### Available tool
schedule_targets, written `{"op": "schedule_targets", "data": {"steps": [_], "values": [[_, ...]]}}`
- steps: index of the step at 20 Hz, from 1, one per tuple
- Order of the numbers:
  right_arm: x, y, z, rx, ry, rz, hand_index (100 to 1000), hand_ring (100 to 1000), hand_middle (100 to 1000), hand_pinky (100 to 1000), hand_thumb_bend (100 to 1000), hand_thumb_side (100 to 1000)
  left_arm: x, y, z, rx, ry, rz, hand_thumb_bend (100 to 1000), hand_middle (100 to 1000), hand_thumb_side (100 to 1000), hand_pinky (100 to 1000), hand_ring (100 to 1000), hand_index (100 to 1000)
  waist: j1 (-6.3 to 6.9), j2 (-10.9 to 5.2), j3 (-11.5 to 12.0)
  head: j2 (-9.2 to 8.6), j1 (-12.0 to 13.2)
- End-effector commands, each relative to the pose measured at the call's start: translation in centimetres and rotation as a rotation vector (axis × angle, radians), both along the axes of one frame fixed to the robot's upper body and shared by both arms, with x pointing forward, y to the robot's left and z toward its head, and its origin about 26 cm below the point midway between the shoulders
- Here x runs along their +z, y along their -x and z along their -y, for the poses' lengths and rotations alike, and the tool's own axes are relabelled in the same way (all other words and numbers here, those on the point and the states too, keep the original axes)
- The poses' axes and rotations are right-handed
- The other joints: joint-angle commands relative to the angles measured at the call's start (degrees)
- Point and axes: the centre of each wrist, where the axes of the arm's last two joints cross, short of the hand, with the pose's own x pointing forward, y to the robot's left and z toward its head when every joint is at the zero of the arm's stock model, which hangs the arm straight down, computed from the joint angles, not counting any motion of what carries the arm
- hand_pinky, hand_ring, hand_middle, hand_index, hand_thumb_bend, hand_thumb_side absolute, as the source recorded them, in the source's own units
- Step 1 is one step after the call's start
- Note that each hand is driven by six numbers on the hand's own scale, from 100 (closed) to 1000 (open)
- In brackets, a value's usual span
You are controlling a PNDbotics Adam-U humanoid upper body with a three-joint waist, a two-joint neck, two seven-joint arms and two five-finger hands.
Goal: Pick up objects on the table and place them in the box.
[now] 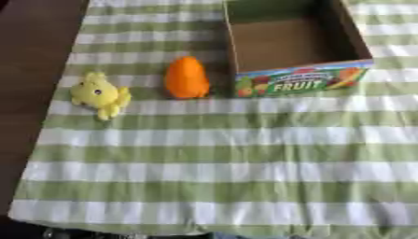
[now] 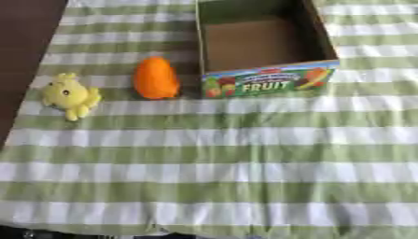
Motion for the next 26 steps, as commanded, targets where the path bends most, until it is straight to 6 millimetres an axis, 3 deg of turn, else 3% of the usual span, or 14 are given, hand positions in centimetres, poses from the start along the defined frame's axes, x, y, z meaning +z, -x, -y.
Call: {"op": "schedule_targets", "data": {"steps": [1, 12, 18, 22, 25, 26], "values": [[1.2, 0.5, 0.4, -0.002, 0.026, 0.019, 888, 867, 810, 728, 100, 1000, 1.3, 0.4, -0.4, 0.012, -0.038, 0.031, 264, 745, 971, 649, 764, 877, -0.07, -1.19, 0.2, -0.61, 0.1], [1.1, 0.5, 0.3, 0.007, 0.033, 0.006, 883, 866, 809, 729, 100, 1000, 1.6, 0.3, -0.2, -0.003, -0.072, 0.007, 248, 749, 978, 650, 766, 878, -0.22, -1.46, 0.3, -0.24, 0.0], [1.0, 0.5, 0.2, 0.013, 0.042, -0.005, 882, 866, 809, 729, 100, 1000, 2.7, -0.2, 1.1, -0.036, -0.112, -0.033, 252, 756, 971, 650, 775, 881, 0.00, -1.82, 0.3, -0.90, 1.0], [0.9, 0.5, 0.1, 0.018, 0.049, -0.014, 881, 866, 809, 730, 100, 1000, 4.3, -0.7, 2.7, -0.077, -0.210, -0.020, 326, 778, 990, 674, 796, 905, 0.27, -2.22, -0.1, -0.68, 1.2], [1.1, 0.4, -0.2, 0.031, 0.056, -0.015, 880, 866, 809, 730, 100, 1000, 5.3, -0.9, 4.0, -0.121, -0.329, -0.016, 492, 797, 1000, 694, 816, 923, 0.46, -2.17, -0.7, -0.90, 1.7], [1.1, 0.4, -0.3, 0.036, 0.060, -0.014, 880, 866, 809, 730, 100, 1000, 5.3, -0.9, 4.2, -0.134, -0.376, -0.029, 595, 808, 1000, 711, 831, 926, 0.54, -2.14, -0.9, -0.96, 1.8]]}}
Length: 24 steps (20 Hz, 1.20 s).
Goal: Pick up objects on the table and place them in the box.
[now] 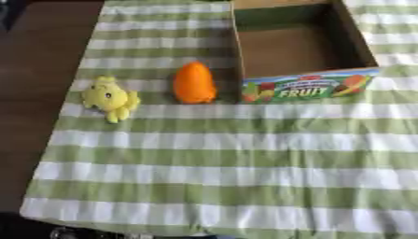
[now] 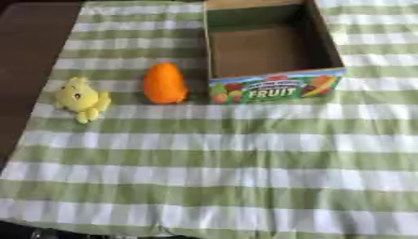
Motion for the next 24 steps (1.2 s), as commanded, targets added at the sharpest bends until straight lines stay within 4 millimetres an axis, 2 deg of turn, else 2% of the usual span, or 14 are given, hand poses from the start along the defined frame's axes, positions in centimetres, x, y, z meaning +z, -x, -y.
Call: {"op": "schedule_targets", "data": {"steps": [1, 3, 4, 8, 14, 22, 24], "values": [[1.3, 0.4, -0.1, 0.014, 0.033, 0.027, 880, 866, 809, 730, 100, 1000, 0.8, 0.4, 0.4, -0.024, -0.181, -0.012, 690, 814, 1000, 717, 838, 927, -0.04, -1.06, -0.4, -0.63, 0.6], [1.3, 0.4, -0.2, 0.019, 0.037, 0.026, 879, 866, 809, 731, 100, 1000, 0.1, 0.1, 0.2, -0.031, -0.281, -0.062, 858, 814, 1000, 722, 843, 921, -0.01, -1.11, -0.8, -0.80, 0.6], [1.3, 0.4, -0.3, 0.020, 0.038, 0.024, 879, 866, 809, 731, 100, 1000, -0.3, -0.2, 0.1, -0.032, -0.324, -0.089, 883, 815, 1000, 724, 845, 919, 0.00, -1.16, -0.8, -0.87, 0.4], [1.3, 0.4, -0.5, 0.030, 0.041, 0.017, 877, 866, 809, 731, 100, 1000, -1.7, -2.0, 0.2, -0.050, -0.453, -0.172, 866, 845, 1000, 747, 870, 942, 0.06, -1.49, -0.9, -0.94, -0.6], [1.3, 0.3, -0.9, 0.050, 0.050, 0.007, 875, 866, 809, 733, 100, 1000, -3.3, -4.9, 1.1, -0.086, -0.598, -0.259, 981, 870, 1000, 771, 895, 967, -0.06, -2.02, -1.2, -1.10, -0.4], [1.1, 0.2, -1.0, 0.059, 0.054, -0.009, 872, 865, 808, 733, 100, 1000, -4.2, -8.5, 1.9, -0.098, -0.751, -0.349, 1000, 910, 1000, 801, 924, 995, -0.11, -2.17, -1.5, -1.12, -0.1], [1.1, 0.2, -1.1, 0.063, 0.057, -0.014, 870, 865, 807, 734, 100, 1000, -5.2, -8.9, 1.4, -0.094, -0.811, -0.408, 938, 933, 880, 809, 940, 990, -0.03, -2.12, -1.6, -1.03, 0.0]]}}
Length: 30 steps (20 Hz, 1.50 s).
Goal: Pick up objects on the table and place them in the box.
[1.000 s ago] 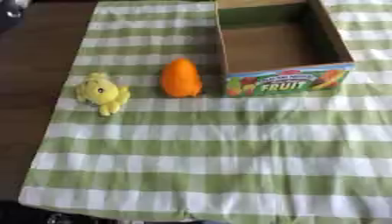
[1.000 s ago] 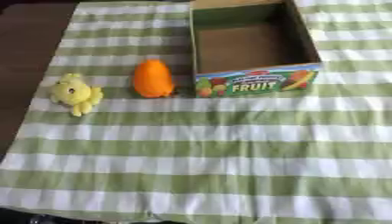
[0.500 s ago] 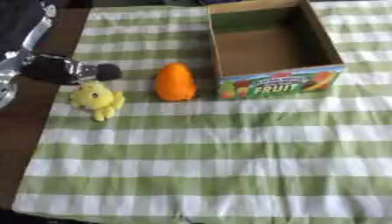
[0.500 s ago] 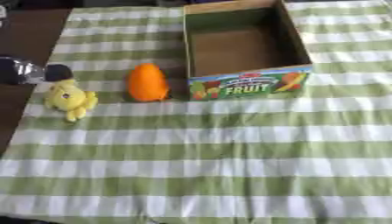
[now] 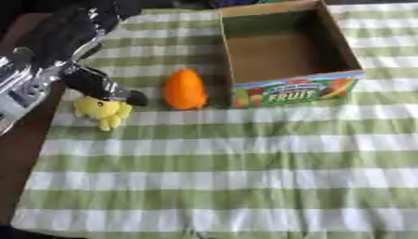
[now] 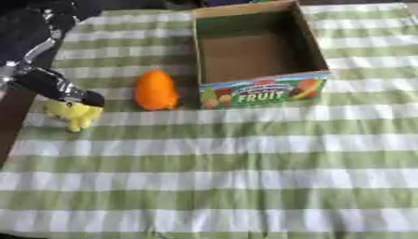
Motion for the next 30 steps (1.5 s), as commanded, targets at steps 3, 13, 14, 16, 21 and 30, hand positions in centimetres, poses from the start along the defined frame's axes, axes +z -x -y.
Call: {"op": "schedule_targets", "data": {"steps": [3, 13, 14, 16, 21, 30], "values": [[0.5, 0.4, 0.0, 0.002, 0.013, 0.011, 870, 865, 806, 734, 100, 1000, 3.7, -0.3, -0.7, 0.072, -0.275, -0.215, 876, 931, 836, 805, 937, 993, -0.05, -1.33, 0.5, -0.18, -0.3], [0.1, 0.4, 0.3, -0.016, 0.013, 0.001, 868, 865, 806, 735, 100, 1000, 9.6, 4.3, -1.2, 0.175, -0.297, -0.477, 817, 924, 789, 796, 928, 992, -0.02, -1.32, 1.2, 0.12, -0.9], [0.1, 0.4, 0.3, -0.017, 0.013, 0.002, 868, 865, 806, 735, 100, 1000, 9.5, 4.4, -1.5, 0.181, -0.291, -0.485, 815, 924, 784, 794, 927, 991, -0.04, -1.28, 1.2, 0.20, -1.1], [0.1, 0.4, 0.3, -0.019, 0.012, 0.003, 868, 865, 806, 735, 100, 1000, 9.3, 4.6, -2.0, 0.194, -0.282, -0.503, 814, 925, 780, 793, 926, 991, -0.10, -1.16, 1.3, 0.37, -1.4], [0.1, 0.4, 0.4, -0.022, 0.006, 0.005, 866, 865, 805, 736, 100, 1000, 8.2, 4.5, -3.0, 0.219, -0.270, -0.544, 820, 925, 743, 788, 922, 994, -0.32, -0.72, 1.3, 0.21, -1.5], [0.1, 0.4, 0.3, -0.022, -0.002, 0.012, 865, 869, 804, 737, 100, 1000, 6.1, 3.6, -4.1, 0.258, -0.282, -0.570, 585, 926, 602, 775, 914, 990, -0.66, -0.18, 1.0, -0.06, -1.4]]}}
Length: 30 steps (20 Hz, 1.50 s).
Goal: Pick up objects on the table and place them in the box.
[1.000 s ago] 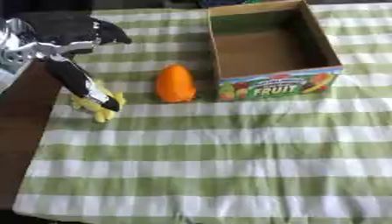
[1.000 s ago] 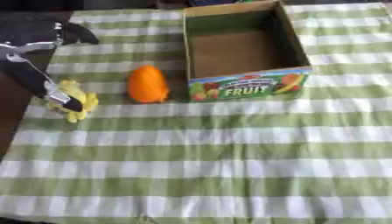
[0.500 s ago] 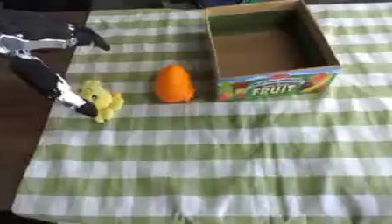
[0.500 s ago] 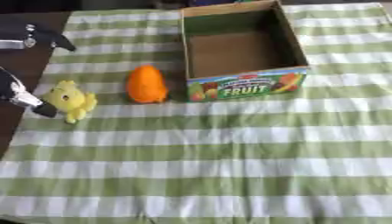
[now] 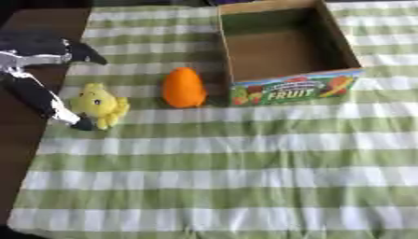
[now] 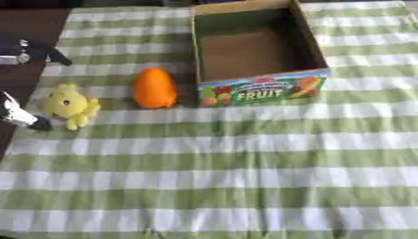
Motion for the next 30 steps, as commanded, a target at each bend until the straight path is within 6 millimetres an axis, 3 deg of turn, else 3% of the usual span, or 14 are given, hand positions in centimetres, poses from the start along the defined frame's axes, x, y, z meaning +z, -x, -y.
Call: {"op": "schedule_targets", "data": {"steps": [1, 7, 30], "values": [[1.0, 0.4, 0.1, -0.006, 0.010, 0.042, 865, 869, 804, 737, 100, 1000, 0.6, 0.0, -0.9, 0.030, -0.033, 0.026, 580, 928, 599, 775, 914, 989, -0.11, -0.85, -0.1, -0.26, 0.2], [0.9, 0.4, 0.1, -0.002, 0.008, 0.042, 864, 869, 803, 737, 100, 1000, -0.5, -0.9, -1.7, 0.080, -0.060, 0.039, 520, 930, 591, 772, 913, 982, -0.18, -0.57, -0.4, -0.68, 0.5], [0.8, 0.3, 0.0, 0.003, -0.011, 0.041, 864, 865, 794, 738, 100, 1000, -3.0, -3.2, -2.4, 0.128, -0.159, 0.050, 454, 938, 570, 772, 915, 974, -0.11, 0.82, -1.2, -1.27, 0.6]]}}
